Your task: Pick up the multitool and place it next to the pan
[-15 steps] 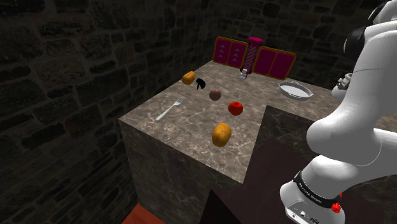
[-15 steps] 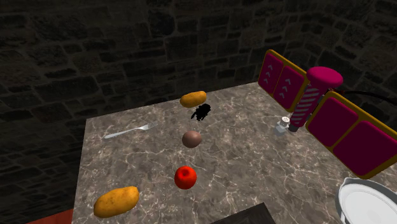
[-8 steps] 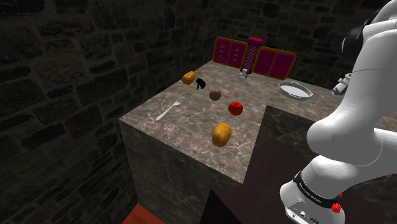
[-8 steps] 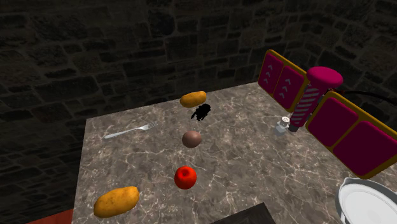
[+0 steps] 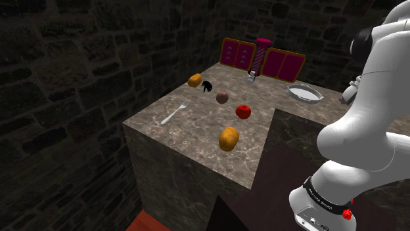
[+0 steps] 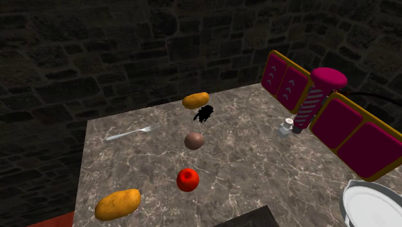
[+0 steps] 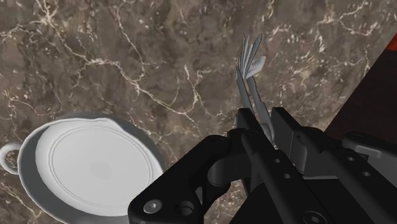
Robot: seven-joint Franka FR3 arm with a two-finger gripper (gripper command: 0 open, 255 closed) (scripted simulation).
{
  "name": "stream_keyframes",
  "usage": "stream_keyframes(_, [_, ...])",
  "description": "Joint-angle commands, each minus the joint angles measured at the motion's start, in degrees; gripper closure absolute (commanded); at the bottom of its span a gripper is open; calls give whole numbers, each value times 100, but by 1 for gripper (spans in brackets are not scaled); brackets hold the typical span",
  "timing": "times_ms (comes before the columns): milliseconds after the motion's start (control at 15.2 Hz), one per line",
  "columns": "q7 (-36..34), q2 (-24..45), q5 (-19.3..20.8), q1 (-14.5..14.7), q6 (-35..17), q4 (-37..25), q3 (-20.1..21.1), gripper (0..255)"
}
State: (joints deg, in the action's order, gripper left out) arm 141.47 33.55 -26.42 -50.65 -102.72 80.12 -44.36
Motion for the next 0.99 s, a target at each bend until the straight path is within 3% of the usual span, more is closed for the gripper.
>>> stream_keyframes(0, [21, 29, -30, 28, -149, 130, 19, 255])
stream_keyframes(924, [204, 293, -255, 40, -851, 645, 164, 255])
